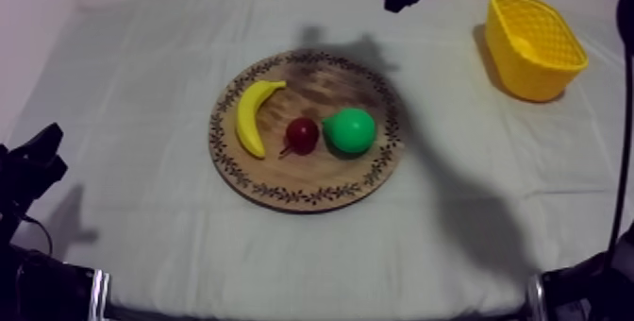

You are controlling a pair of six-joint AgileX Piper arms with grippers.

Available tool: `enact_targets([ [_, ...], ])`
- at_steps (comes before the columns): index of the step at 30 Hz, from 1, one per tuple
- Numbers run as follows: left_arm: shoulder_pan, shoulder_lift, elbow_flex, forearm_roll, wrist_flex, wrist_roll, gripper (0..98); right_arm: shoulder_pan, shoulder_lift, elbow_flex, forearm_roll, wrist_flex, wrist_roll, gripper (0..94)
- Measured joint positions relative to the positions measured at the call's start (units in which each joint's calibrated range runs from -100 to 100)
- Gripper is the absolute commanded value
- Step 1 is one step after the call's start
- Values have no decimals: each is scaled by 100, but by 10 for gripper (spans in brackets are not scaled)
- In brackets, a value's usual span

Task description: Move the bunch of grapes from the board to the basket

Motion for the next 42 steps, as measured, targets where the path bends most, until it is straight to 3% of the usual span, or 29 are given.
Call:
enact_targets([
  [21,0,0,0,0,0,0,1,1264,-833,-11,53,-257,-539,249],
  [29,0,0,0,0,0,0,1,1698,-1077,363,157,-747,-843,239],
  [42,0,0,0,0,0,0,1,2105,-1227,1179,354,-1830,-1764,242],
])
